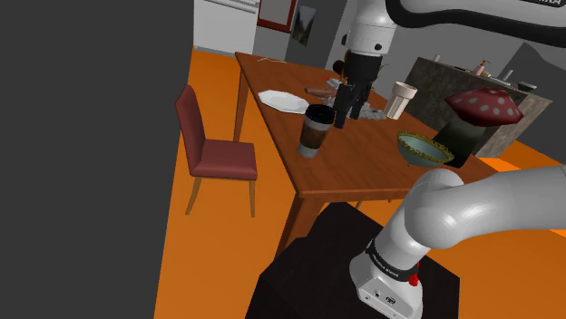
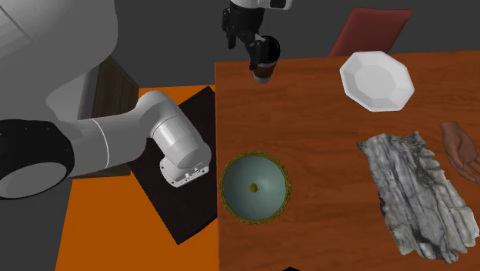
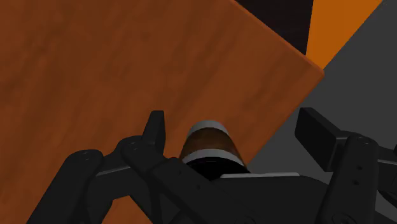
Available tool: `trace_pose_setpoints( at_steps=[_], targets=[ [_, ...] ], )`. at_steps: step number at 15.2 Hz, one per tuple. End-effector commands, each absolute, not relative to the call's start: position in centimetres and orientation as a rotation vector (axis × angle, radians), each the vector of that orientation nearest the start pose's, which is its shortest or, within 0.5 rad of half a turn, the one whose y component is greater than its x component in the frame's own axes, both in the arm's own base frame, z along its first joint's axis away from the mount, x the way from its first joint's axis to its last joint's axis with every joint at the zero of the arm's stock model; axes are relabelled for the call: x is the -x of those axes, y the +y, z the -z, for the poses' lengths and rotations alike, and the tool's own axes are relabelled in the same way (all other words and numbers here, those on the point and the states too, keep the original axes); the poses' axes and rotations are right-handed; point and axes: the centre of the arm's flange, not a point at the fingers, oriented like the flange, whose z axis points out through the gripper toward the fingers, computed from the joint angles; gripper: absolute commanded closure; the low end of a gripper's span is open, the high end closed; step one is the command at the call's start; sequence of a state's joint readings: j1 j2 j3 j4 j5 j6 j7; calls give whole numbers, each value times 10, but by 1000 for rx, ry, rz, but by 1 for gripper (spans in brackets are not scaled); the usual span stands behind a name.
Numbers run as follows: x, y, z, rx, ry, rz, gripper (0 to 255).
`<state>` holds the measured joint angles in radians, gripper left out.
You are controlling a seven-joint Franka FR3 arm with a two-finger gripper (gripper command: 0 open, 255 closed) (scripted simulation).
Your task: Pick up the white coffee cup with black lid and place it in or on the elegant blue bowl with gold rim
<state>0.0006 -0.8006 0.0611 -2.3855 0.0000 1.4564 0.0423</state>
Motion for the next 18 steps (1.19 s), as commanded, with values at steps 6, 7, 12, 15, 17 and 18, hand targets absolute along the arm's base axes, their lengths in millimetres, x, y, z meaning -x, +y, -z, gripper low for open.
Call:
trace_pose_setpoints(
  at_steps=[6,7,12,15,17,18],
  targets=[
    [-308,3,-599,3140,-70,63,0],
    [-309,3,-594,3140,-70,63,0],
    [-310,3,-568,3140,-70,63,0],
    [-310,3,-559,3140,-70,63,0],
    [-310,3,-559,3140,-70,63,0],
    [-310,3,-559,3140,-70,63,0]
  ],
)
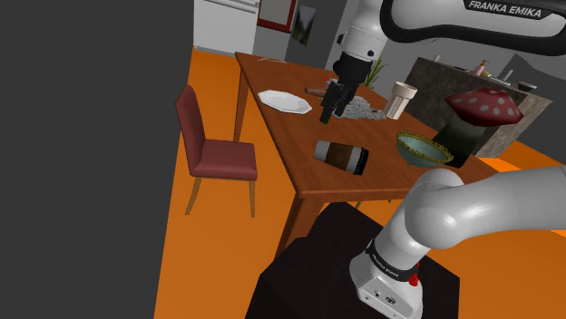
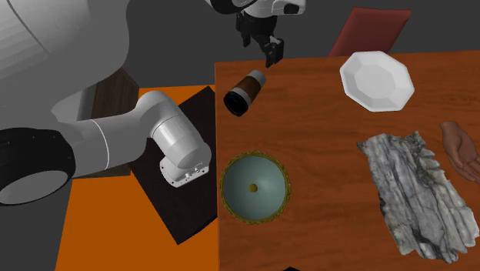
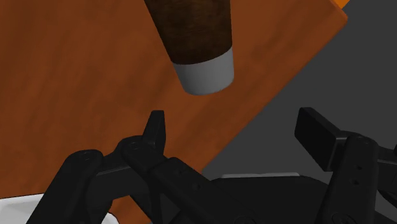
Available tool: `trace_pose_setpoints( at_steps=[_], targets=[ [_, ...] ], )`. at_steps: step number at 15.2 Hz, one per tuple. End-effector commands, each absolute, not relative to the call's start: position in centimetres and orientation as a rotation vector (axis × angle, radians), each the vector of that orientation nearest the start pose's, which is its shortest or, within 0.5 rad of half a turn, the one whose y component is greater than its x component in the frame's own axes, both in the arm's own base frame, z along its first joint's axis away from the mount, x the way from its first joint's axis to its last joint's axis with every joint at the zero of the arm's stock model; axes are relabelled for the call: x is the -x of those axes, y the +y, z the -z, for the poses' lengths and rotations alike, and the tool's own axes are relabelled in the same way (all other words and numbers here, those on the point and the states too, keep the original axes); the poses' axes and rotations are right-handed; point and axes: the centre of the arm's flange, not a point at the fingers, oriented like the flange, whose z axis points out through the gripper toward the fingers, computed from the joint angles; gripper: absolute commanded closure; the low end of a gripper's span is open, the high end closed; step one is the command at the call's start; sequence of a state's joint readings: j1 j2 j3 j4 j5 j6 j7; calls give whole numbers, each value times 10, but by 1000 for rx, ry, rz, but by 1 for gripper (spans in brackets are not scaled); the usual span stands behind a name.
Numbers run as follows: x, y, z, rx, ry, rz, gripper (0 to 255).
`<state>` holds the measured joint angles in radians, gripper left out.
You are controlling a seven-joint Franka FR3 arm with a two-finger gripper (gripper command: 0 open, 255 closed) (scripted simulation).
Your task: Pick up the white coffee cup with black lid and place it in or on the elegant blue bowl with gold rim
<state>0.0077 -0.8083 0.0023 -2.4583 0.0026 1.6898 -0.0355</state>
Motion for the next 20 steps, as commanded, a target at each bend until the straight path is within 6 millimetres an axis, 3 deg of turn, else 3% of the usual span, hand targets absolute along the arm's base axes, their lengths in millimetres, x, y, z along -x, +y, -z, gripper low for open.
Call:
trace_pose_setpoints(
  at_steps=[1,3,4,13,14,18,20],
  targets=[
    [-310,3,-559,3140,-70,63,0],
    [-310,3,-559,3140,-70,63,0],
    [-310,3,-559,3140,-70,63,255],
    [-310,3,-559,3140,-70,63,255],
    [-310,3,-559,3140,-70,63,0],
    [-336,12,-504,3139,-554,-342,0],
    [-338,13,-491,3129,-622,-399,0]
  ],
)
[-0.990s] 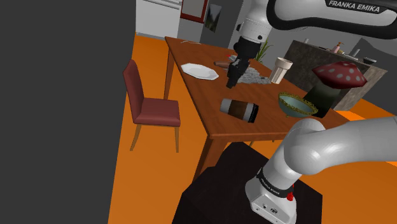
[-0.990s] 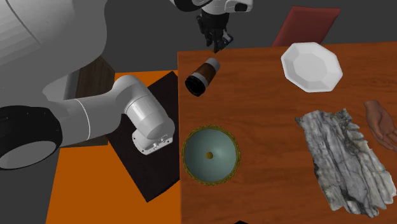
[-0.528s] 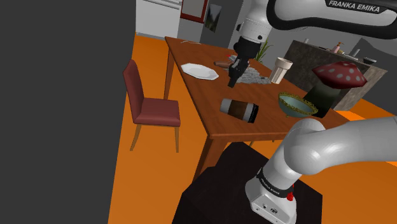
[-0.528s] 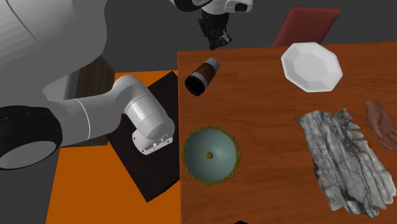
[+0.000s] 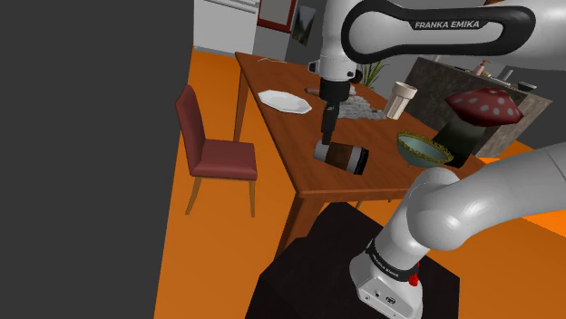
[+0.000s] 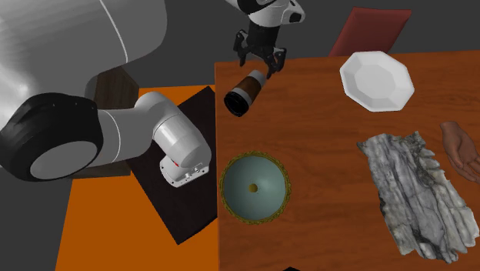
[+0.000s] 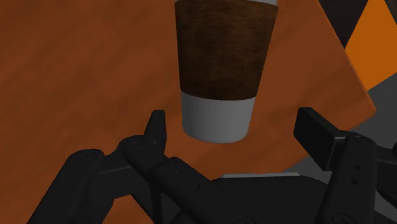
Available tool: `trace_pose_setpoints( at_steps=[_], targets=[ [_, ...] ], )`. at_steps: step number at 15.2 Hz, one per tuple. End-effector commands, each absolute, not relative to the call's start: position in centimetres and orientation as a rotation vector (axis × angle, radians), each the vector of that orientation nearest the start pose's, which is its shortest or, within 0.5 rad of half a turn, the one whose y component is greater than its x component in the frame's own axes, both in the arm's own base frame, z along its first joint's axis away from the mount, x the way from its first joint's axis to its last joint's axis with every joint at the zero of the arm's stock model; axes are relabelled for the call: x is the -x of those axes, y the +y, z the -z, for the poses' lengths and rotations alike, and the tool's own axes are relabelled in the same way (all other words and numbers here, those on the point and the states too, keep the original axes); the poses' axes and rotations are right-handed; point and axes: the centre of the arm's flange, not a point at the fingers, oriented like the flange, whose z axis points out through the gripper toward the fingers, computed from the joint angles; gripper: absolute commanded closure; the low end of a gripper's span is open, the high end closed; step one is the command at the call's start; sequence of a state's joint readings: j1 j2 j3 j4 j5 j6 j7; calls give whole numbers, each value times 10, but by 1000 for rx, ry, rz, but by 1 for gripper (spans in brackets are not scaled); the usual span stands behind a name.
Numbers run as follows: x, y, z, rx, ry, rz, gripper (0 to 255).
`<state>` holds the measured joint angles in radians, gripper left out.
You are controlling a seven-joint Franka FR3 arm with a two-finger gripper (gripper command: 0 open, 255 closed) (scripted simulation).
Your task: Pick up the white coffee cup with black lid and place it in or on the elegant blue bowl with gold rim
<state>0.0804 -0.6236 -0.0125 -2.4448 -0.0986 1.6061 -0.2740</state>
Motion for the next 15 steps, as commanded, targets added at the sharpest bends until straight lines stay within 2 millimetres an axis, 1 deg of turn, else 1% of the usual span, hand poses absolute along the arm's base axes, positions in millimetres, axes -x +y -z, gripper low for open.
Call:
trace_pose_setpoints(
  at_steps=[1,7,14,15],
  targets=[
    [-336,12,-486,3129,-622,-399,0],
    [-330,9,-458,3129,-622,-399,0],
    [-330,9,-458,3129,-622,-399,0],
    [-330,9,-458,3129,-622,-399,255]
  ],
)
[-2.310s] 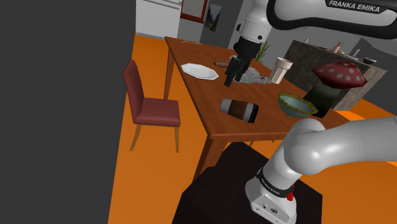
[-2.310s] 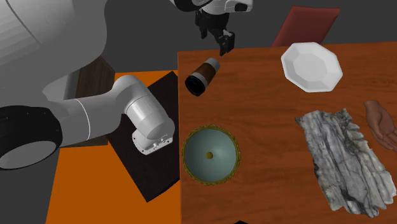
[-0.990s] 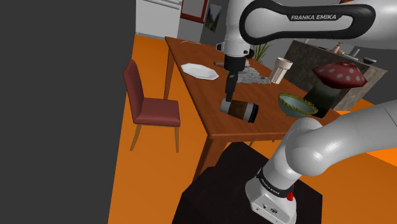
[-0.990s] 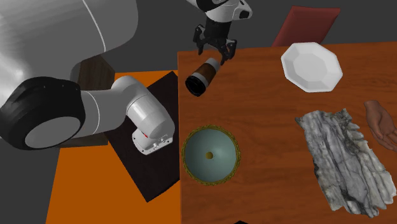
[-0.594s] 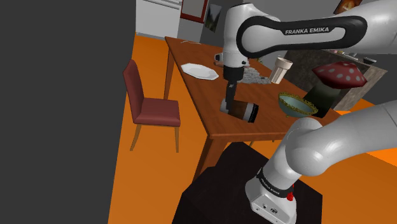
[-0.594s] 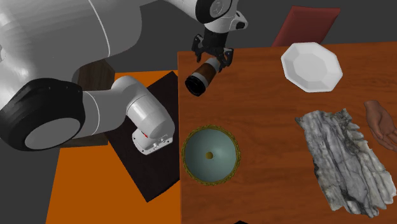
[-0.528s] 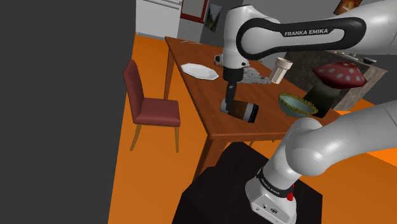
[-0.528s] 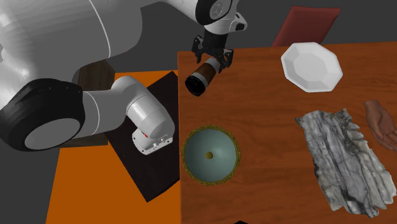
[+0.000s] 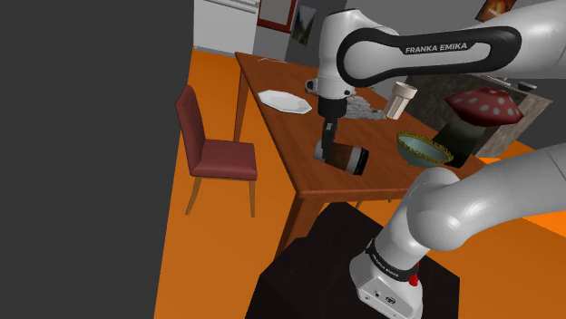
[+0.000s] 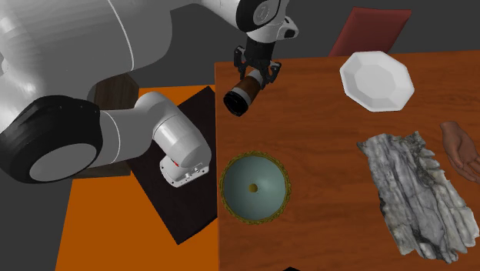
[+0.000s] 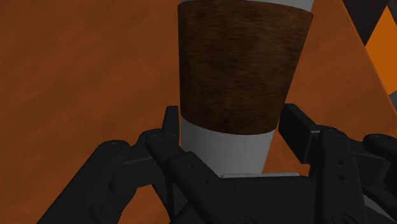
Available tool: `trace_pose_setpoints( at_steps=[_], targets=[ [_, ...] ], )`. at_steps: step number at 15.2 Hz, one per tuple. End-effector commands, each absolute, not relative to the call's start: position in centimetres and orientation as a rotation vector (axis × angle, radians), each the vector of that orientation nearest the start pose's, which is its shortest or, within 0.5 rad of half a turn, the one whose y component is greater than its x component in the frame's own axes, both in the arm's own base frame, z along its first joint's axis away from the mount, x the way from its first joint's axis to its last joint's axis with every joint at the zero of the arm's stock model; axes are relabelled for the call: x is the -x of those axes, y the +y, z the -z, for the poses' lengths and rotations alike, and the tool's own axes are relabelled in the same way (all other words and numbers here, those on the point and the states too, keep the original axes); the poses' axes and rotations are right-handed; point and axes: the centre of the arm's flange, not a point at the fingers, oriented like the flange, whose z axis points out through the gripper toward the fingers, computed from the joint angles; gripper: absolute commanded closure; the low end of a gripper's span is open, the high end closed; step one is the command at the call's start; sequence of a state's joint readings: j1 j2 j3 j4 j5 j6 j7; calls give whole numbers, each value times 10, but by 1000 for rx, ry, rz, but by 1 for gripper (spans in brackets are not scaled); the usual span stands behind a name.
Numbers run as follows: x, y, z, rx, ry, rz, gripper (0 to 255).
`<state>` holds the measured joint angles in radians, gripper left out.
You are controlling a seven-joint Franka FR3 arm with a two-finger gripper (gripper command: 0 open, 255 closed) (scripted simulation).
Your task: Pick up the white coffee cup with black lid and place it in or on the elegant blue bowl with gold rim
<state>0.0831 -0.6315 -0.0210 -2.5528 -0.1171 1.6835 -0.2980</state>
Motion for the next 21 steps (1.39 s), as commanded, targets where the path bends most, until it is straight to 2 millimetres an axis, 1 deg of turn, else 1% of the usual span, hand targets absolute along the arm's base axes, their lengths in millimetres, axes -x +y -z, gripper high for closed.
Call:
trace_pose_setpoints(
  at_steps=[1,9,21],
  targets=[
    [-330,9,-458,3129,-622,-399,255],
    [-330,9,-458,3129,-622,-399,255],
    [-330,9,-521,3129,-622,-399,255]
  ],
)
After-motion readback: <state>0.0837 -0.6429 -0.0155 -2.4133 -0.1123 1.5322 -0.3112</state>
